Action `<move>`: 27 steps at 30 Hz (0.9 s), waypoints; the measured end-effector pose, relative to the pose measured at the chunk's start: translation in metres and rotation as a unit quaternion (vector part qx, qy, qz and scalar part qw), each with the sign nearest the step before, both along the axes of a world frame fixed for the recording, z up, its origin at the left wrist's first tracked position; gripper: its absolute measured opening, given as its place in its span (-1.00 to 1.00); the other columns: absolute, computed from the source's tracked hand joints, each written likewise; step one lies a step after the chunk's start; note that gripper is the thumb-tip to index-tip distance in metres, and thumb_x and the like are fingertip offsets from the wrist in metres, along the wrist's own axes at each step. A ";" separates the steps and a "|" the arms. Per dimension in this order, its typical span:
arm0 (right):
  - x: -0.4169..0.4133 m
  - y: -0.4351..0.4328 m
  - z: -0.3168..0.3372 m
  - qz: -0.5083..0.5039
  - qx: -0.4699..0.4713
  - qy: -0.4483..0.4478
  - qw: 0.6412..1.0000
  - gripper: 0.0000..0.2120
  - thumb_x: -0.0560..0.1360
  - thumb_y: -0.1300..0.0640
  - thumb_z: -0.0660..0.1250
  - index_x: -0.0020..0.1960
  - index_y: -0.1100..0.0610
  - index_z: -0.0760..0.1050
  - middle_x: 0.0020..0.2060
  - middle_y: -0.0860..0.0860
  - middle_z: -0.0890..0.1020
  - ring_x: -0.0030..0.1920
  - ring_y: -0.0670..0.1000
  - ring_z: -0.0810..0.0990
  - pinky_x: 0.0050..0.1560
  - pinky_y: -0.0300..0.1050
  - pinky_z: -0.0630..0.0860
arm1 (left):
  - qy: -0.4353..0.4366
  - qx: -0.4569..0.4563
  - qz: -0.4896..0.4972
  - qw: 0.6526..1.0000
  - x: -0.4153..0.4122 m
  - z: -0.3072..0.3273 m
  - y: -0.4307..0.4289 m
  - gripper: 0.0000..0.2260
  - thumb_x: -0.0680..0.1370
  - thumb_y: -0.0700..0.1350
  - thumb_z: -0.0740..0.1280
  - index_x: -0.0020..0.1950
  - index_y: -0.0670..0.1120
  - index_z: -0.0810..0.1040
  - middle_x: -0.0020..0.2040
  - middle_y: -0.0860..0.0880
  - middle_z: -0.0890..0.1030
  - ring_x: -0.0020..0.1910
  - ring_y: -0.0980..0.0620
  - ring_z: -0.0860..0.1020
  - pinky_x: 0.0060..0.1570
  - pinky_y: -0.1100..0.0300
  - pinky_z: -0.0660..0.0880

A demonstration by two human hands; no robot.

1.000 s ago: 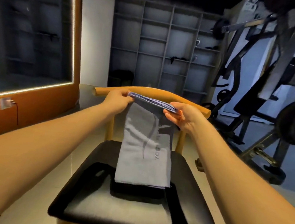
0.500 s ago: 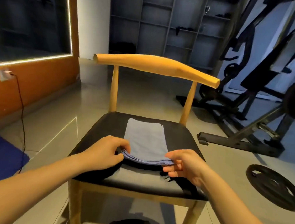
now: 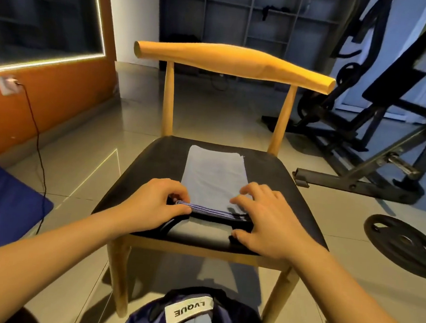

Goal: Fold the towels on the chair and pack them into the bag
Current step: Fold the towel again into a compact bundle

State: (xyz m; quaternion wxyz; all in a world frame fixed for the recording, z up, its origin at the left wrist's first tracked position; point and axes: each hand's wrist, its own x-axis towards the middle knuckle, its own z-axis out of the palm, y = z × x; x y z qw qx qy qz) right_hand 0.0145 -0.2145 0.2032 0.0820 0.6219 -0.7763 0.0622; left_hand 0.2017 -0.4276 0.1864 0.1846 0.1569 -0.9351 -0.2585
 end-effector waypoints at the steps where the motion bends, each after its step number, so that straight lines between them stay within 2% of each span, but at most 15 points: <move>1: 0.000 -0.003 -0.004 0.008 0.003 0.009 1.000 -0.50 0.50 -0.27 0.33 0.38 -0.13 0.43 0.28 -0.12 0.43 0.28 -0.02 0.39 0.33 -0.03 0.36 | -0.004 0.015 -0.001 1.000 0.001 0.001 0.000 -0.92 0.54 0.09 0.45 -0.06 0.11 0.67 -0.11 0.17 0.65 -0.02 0.24 0.56 -0.09 0.22 0.60; 3: -0.002 -0.008 -0.011 0.012 -0.022 0.013 1.000 -0.65 0.55 -0.21 0.33 0.27 -0.10 0.51 0.15 -0.12 0.52 0.17 -0.01 0.46 0.24 -0.04 0.39 | -0.017 0.046 -0.010 0.999 0.003 0.004 -0.001 -0.92 0.54 0.08 0.44 -0.06 0.10 0.68 -0.12 0.17 0.67 -0.04 0.23 0.60 -0.10 0.25 0.60; 6: -0.008 -0.008 -0.014 0.009 -0.074 -0.059 0.995 -0.81 0.59 -0.09 0.37 0.10 -0.03 0.63 -0.04 -0.12 0.59 0.00 -0.02 0.49 0.06 0.00 0.46 | -0.041 0.080 -0.014 0.996 0.004 0.008 -0.003 -0.91 0.54 0.08 0.45 -0.07 0.09 0.69 -0.14 0.14 0.68 -0.09 0.18 0.62 -0.13 0.28 0.59; 10: -0.014 -0.001 -0.014 0.014 -0.054 -0.190 0.980 -0.81 0.53 -0.09 0.45 0.07 -0.04 0.70 -0.07 -0.19 0.59 -0.01 -0.11 0.48 -0.05 -0.16 0.47 | -0.073 0.094 0.015 0.993 0.004 0.007 -0.004 -0.90 0.54 0.07 0.45 -0.08 0.06 0.69 -0.17 0.10 0.66 -0.15 0.11 0.60 -0.22 0.32 0.52; 13: -0.017 0.001 -0.016 0.003 -0.057 -0.242 0.969 -0.84 0.54 -0.06 0.45 0.05 -0.05 0.72 -0.08 -0.18 0.60 0.01 -0.13 0.49 -0.04 -0.16 0.49 | -0.092 0.118 0.022 0.988 0.003 0.009 -0.003 -0.88 0.56 0.02 0.45 -0.07 0.00 0.70 -0.19 0.07 0.67 -0.18 0.09 0.62 -0.25 0.35 0.48; 17: -0.018 -0.003 -0.017 -0.035 -0.048 -0.281 0.958 -0.83 0.60 -0.03 0.37 0.02 0.03 0.68 -0.06 -0.11 0.62 -0.01 -0.07 0.56 0.05 -0.04 0.55 | -0.118 0.158 0.047 0.979 0.000 0.012 -0.005 -0.85 0.59 0.00 0.41 -0.10 -0.02 0.73 -0.19 0.04 0.70 -0.17 0.05 0.62 -0.21 0.31 0.47; 21: -0.016 -0.012 -0.016 -0.085 -0.012 -0.288 0.954 -0.73 0.64 -0.02 0.31 -0.05 0.15 0.64 -0.14 0.06 0.66 -0.12 0.06 0.60 -0.02 0.09 0.56 | -0.105 0.146 0.066 0.982 -0.004 0.011 -0.009 -0.74 0.56 0.03 0.46 -0.30 -0.02 0.72 -0.30 -0.14 0.64 -0.30 -0.04 0.51 -0.24 0.15 0.46; 24: -0.015 -0.016 -0.017 -0.121 -0.037 -0.290 0.949 -0.76 0.58 -0.02 0.40 -0.17 0.12 0.59 -0.27 0.03 0.64 -0.22 0.03 0.59 -0.15 0.02 0.55 | -0.101 0.148 0.080 0.981 -0.005 0.012 -0.012 -0.72 0.52 0.01 0.51 -0.37 -0.05 0.69 -0.32 -0.16 0.60 -0.33 -0.01 0.47 -0.26 0.14 0.44; 27: -0.012 -0.015 -0.019 -0.137 -0.103 -0.296 0.940 -0.85 0.52 0.00 0.48 -0.11 0.04 0.55 -0.23 -0.04 0.62 -0.19 -0.01 0.58 -0.13 -0.02 0.57 | -0.065 0.130 0.073 0.987 -0.008 0.012 -0.012 -0.86 0.46 -0.06 0.57 -0.24 -0.04 0.69 -0.29 -0.05 0.64 -0.32 0.10 0.52 -0.19 0.14 0.50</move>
